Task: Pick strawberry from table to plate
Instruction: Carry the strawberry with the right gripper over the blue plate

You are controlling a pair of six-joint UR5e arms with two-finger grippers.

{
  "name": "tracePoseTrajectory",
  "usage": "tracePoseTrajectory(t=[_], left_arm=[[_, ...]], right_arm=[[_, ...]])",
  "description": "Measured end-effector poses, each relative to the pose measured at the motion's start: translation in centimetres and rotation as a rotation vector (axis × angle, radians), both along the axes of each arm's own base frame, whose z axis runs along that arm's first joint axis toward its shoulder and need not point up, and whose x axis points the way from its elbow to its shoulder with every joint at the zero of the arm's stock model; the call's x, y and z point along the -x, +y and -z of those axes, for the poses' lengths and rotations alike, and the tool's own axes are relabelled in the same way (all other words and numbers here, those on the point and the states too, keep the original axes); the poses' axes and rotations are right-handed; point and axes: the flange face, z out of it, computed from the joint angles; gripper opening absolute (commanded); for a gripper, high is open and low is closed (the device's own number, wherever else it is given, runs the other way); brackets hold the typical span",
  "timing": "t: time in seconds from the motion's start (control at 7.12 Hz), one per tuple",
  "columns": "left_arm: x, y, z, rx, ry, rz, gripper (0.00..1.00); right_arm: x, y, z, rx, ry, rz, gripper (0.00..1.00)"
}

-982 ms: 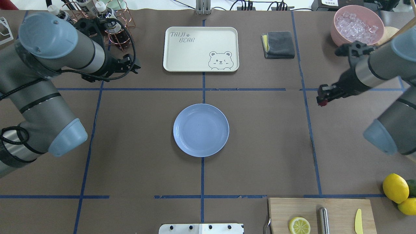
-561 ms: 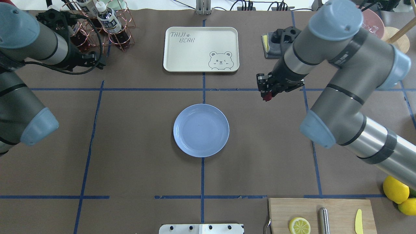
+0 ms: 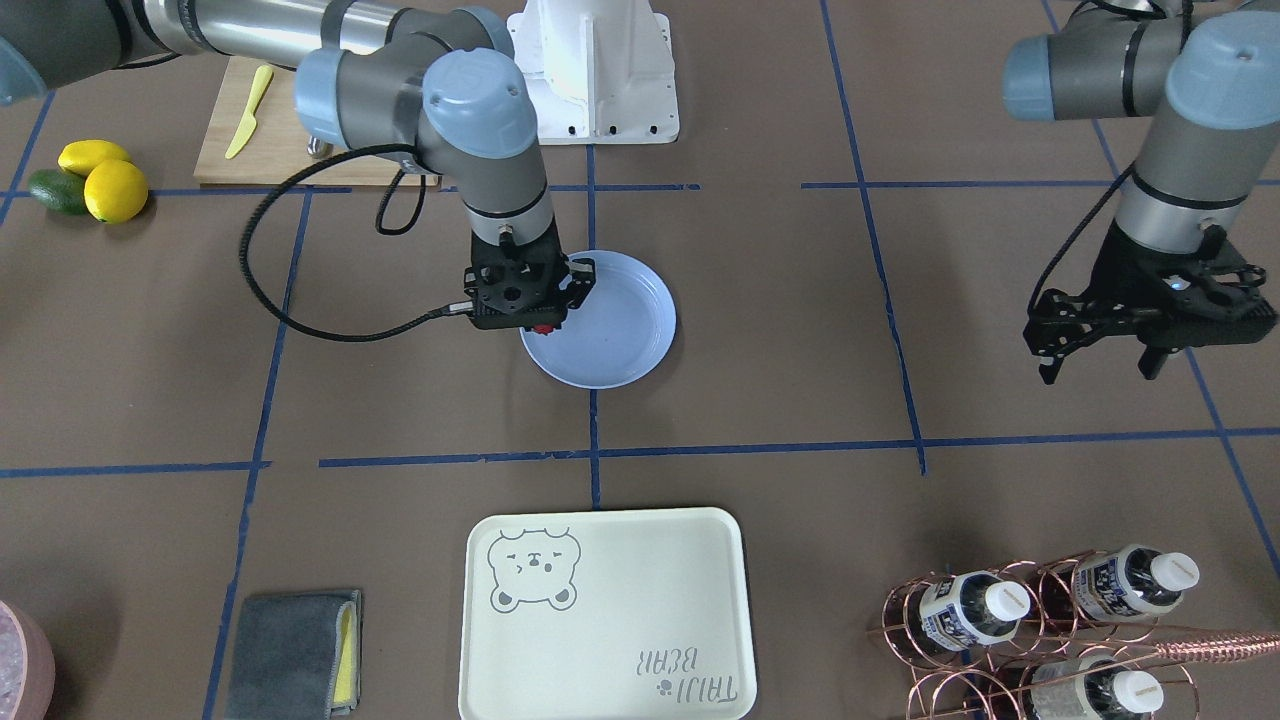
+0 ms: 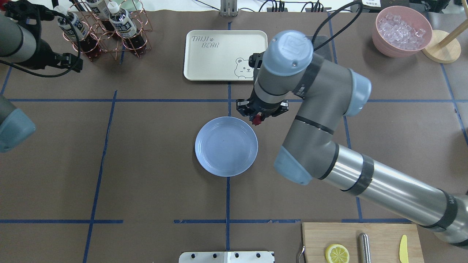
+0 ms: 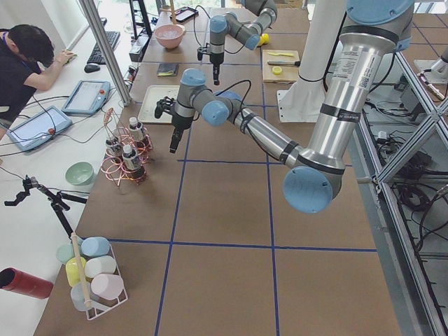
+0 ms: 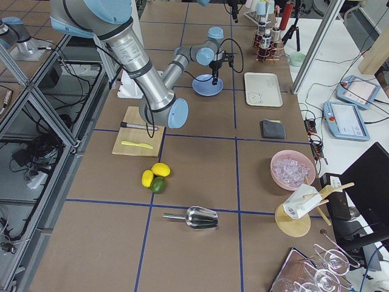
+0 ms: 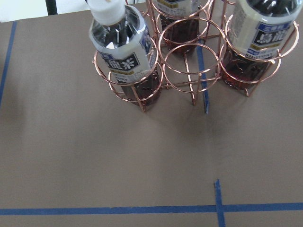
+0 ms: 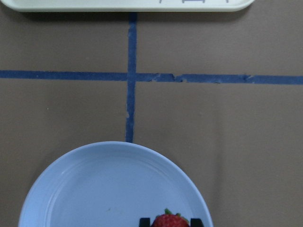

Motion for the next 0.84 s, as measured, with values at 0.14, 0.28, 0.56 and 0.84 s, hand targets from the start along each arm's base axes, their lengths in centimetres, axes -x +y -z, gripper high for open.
tracePoseTrajectory(t=[0.14,0.28,0.56,0.84], left_arm=[[1.8,-0.4,-0.9,-0.014,-0.024,-0.014,1.0],[2.6,-0.6,-1.4,-0.019,-0.036,-0.021,1.0],[3.0,-0.7,-1.7,-0.02,-0.041,-0.025,1.0],[3.0,-0.7,-1.8,-0.019,-0.041,-0.026,1.0]], right_arm=[[2.7,0.7,-0.2,-0.001,-0.012,-0.008,0.0],[4.7,1.3,-0.3,-0.001,-0.013,-0.01,0.0],[6.4,1.9,-0.6,0.0,-0.005,-0.005,0.54],[7.0,2.2,-0.6,0.0,-0.005,0.001,0.99]])
